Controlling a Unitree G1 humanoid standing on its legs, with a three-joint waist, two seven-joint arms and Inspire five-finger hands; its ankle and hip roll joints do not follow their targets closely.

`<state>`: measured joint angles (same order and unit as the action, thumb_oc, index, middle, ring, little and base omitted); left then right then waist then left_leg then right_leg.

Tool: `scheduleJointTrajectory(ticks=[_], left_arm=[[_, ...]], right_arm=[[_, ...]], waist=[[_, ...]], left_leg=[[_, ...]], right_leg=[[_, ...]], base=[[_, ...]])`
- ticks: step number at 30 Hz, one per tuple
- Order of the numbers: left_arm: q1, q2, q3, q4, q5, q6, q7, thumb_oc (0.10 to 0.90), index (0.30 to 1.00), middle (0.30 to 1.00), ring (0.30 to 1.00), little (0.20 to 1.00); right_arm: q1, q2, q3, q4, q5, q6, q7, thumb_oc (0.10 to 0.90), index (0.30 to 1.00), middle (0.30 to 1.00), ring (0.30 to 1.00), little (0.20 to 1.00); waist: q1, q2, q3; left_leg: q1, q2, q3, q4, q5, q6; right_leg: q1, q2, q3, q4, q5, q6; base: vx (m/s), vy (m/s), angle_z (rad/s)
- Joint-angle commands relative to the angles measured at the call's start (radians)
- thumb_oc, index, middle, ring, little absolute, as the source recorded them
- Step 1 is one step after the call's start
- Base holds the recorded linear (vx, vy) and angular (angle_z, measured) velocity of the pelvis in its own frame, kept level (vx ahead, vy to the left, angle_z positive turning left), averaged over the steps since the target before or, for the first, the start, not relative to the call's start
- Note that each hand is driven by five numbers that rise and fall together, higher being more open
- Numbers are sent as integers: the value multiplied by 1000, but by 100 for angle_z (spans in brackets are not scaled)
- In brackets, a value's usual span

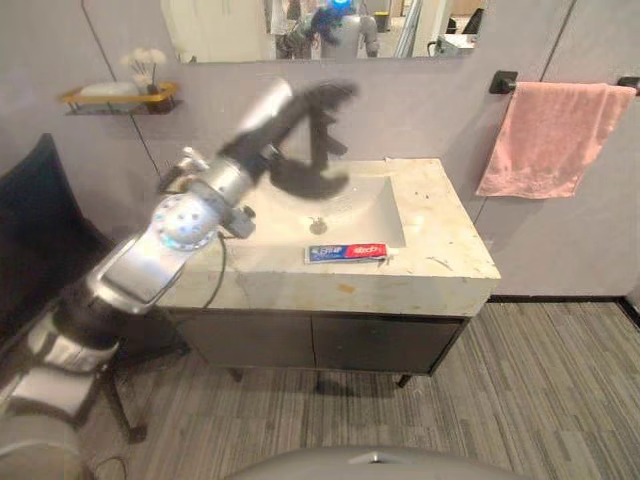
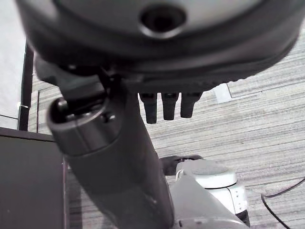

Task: Organize the bathroom.

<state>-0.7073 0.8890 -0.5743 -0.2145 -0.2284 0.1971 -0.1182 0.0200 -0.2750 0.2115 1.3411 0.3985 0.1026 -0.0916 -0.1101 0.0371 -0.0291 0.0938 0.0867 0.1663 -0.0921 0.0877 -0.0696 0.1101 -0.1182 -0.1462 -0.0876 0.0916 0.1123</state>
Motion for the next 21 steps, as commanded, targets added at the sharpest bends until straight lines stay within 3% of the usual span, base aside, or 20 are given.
scheduleJointTrajectory(ticks=[1, 5, 8, 16, 21], left_arm=[[-251, 53, -11, 139, 34, 15, -87, 800, 900, 900, 900, 900], [-331, 59, -114, 247, 88, 30, -116, 800, 900, 900, 900, 900], [-341, 49, -137, 342, 126, -13, -122, 800, 900, 900, 900, 900], [-288, 54, -121, 458, 197, -106, -111, 800, 900, 900, 900, 900], [-262, 50, -117, 495, 204, -121, -129, 800, 900, 900, 900, 900]], right_arm=[[-114, -29, 37, 49, -36, 15, 9, 800, 900, 900, 900, 900], [-127, -38, 43, 58, -45, 29, 9, 800, 900, 900, 900, 900], [-129, -44, 45, 65, -45, 36, 11, 800, 900, 900, 900, 900], [-123, -53, 35, 71, -73, 33, 24, 800, 900, 900, 900, 900], [-121, -58, 34, 67, -73, 28, 26, 800, 900, 900, 900, 900]], waist=[[1, 12, 36], [-9, 23, 33], [-11, 27, 32], [-9, 32, 31], [-6, 31, 31]], left_leg=[[54, 7, 6, 5, -89, 14], [56, 7, 11, 5, -86, 14], [58, 7, 12, 5, -85, 15], [61, 7, 7, 5, -84, 14], [64, 9, 6, 5, -82, 15]], right_leg=[[12, 27, 16, 4, -54, 24], [10, 31, 21, 5, -56, 20], [11, 33, 22, 6, -59, 16], [15, 37, 25, 10, -69, 8], [20, 39, 20, 13, -75, 4]], base=[[1, 1, -15], [3, 3, -9], [7, -7, -5], [0, 0, 0], [0, 0, 0]])
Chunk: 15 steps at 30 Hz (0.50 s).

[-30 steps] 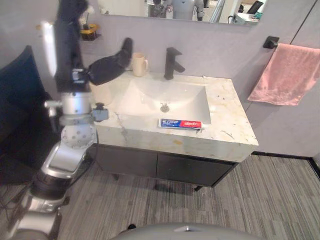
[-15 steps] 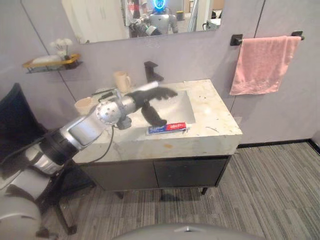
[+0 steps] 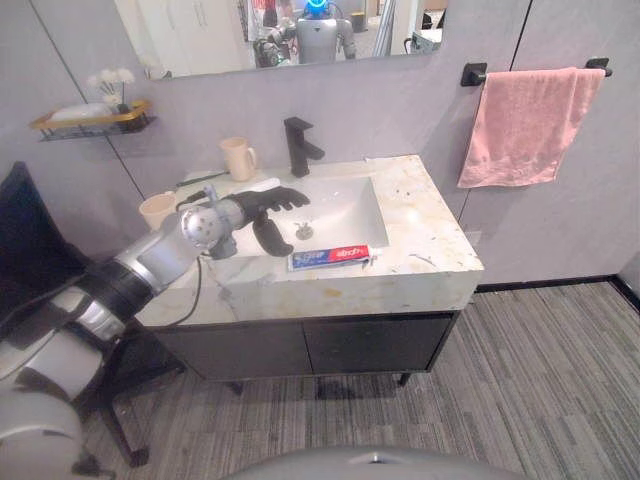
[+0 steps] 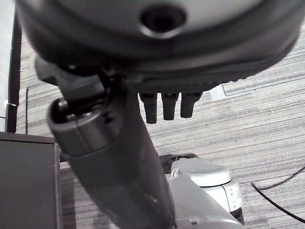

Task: Organize the bathroom.

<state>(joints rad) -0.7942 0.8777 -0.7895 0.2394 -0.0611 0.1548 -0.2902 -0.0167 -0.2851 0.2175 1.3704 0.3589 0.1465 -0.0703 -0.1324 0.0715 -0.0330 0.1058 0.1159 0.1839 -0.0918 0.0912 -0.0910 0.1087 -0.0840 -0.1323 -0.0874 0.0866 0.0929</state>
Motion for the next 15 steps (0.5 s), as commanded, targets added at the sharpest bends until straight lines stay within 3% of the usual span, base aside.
scheduleJointTrajectory(ticks=[1, 15], left_arm=[[-175, 62, 99, 41, 36, -79, 43, 800, 900, 900, 900, 900], [-112, -2, 86, 42, 18, -26, -50, 800, 900, 900, 900, 900]], right_arm=[[-84, -48, 28, 37, -33, -16, 5, 800, 900, 900, 900, 900], [-86, -53, 29, 30, -50, -13, 6, 800, 900, 900, 900, 900]], waist=[[16, -3, 35], [5, 2, 40]], left_leg=[[52, -21, -12, 5, -86, 36], [63, -20, 9, 5, -88, 41]], right_leg=[[21, 5, 6, 13, -70, 24], [21, 7, 9, 23, -79, 21]], base=[[0, 0, 0], [7, -2, 0]])
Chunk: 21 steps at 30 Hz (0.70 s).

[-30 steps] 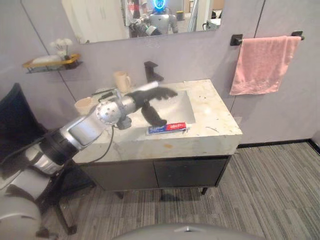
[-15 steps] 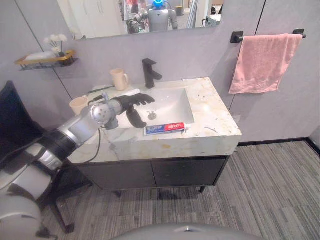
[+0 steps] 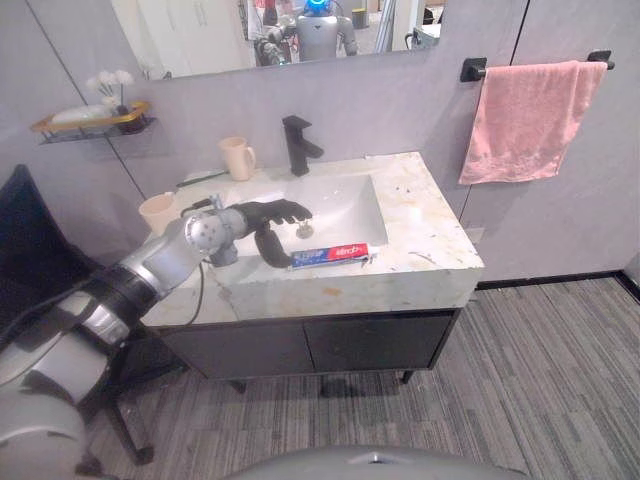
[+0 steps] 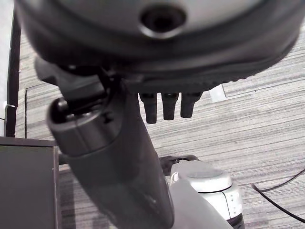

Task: Organize the bathroom.

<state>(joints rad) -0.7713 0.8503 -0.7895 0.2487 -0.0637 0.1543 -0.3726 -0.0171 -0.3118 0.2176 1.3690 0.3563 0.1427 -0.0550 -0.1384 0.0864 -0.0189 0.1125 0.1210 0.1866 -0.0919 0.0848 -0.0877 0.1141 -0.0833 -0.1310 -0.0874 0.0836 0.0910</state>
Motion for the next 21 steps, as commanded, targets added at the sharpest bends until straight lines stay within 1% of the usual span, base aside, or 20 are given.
scheduleJointTrajectory(ticks=[1, 3, 5, 12, 14, 19, 21], left_arm=[[-129, 20, 84, 31, 26, -22, 39, 800, 900, 900, 900, 900], [-125, 14, 85, 38, 33, -27, 46, 800, 900, 900, 900, 900], [-113, 3, 91, 42, 70, -25, 64, 800, 900, 900, 900, 900], [-90, -12, 99, 59, 128, -22, 54, 800, 900, 900, 900, 900], [-84, -13, 97, 57, 159, -11, 63, 800, 900, 900, 900, 900], [-74, -9, 96, 66, 198, -10, 59, 800, 900, 900, 900, 900], [-76, -5, 93, 75, 198, -20, 63, 800, 900, 900, 900, 900]], right_arm=[[-84, -27, 27, 33, -51, -10, -8, 800, 900, 900, 900, 900], [-84, -28, 27, 34, -54, -10, -5, 800, 900, 900, 900, 900], [-83, -28, 28, 33, -54, -8, -5, 800, 900, 900, 900, 900], [-74, -24, 26, 29, -56, -16, -3, 800, 900, 900, 900, 900], [-72, -25, 26, 26, -57, -14, -3, 800, 900, 900, 900, 900], [-70, -26, 25, 25, -56, -11, -4, 800, 900, 900, 900, 900], [-66, -26, 26, 24, -52, -13, -5, 800, 900, 900, 900, 900]], waist=[[9, -12, 27], [8, -12, 27], [7, -12, 27], [3, -11, 29], [1, -10, 30], [-2, -9, 31], [-4, -8, 32]], left_leg=[[58, -26, 8, 5, -82, 39], [58, -26, 10, 5, -81, 40], [60, -27, 11, 5, -82, 41], [61, -30, 13, 5, -84, 44], [63, -31, 13, 5, -85, 45], [65, -31, 18, 5, -87, 46], [66, -31, 20, 5, -88, 46]], right_leg=[[16, 6, 9, 25, -77, 22], [16, 7, 10, 25, -77, 21], [17, 7, 11, 25, -78, 20], [14, 8, 14, 32, -83, 19], [14, 8, 15, 32, -84, 19], [16, 8, 15, 30, -83, 19], [15, 9, 14, 30, -83, 20]], base=[[0, 0, 0], [0, 0, 0], [0, 0, 0], [0, 0, 0], [0, 0, 0], [0, 0, 0], [0, 0, 0]])
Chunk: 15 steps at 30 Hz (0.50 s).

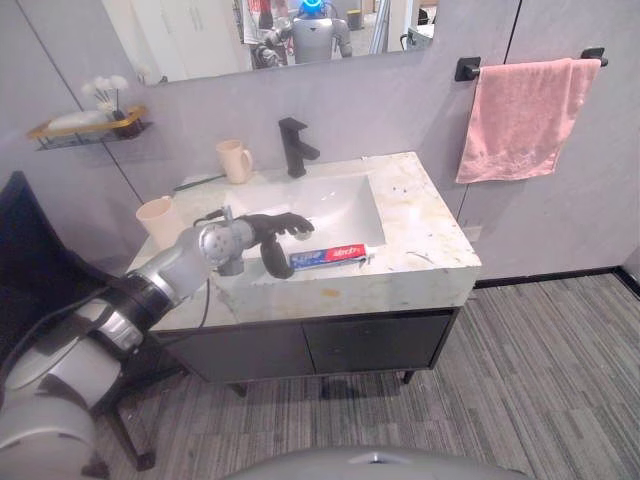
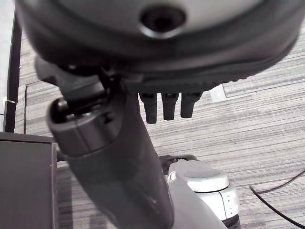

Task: Organize the bathroom.

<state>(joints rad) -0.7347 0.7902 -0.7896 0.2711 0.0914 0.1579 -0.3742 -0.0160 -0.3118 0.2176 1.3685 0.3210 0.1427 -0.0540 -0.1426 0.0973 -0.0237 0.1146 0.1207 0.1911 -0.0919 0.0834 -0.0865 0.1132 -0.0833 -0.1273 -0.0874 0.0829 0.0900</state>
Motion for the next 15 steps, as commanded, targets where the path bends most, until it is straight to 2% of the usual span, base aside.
scheduleJointTrajectory(ticks=[1, 15], left_arm=[[-114, 55, 94, 56, 33, -21, 60, 800, 900, 900, 900, 900], [-142, 57, 92, 36, -28, 44, 11, 800, 900, 900, 900, 900]], right_arm=[[-66, -26, 25, 24, -16, -14, -7, 800, 900, 900, 900, 900], [-59, -30, 21, 18, -20, -14, -12, 800, 900, 900, 900, 900]], waist=[[-3, -18, 38], [-15, -10, 40]], left_leg=[[65, -31, 18, 5, -86, 44], [65, -32, 28, 6, -84, 45]], right_leg=[[14, 8, 11, 32, -82, 21], [10, 12, 19, 34, -82, 20]], base=[[0, 0, 0], [4, -1, -2]])
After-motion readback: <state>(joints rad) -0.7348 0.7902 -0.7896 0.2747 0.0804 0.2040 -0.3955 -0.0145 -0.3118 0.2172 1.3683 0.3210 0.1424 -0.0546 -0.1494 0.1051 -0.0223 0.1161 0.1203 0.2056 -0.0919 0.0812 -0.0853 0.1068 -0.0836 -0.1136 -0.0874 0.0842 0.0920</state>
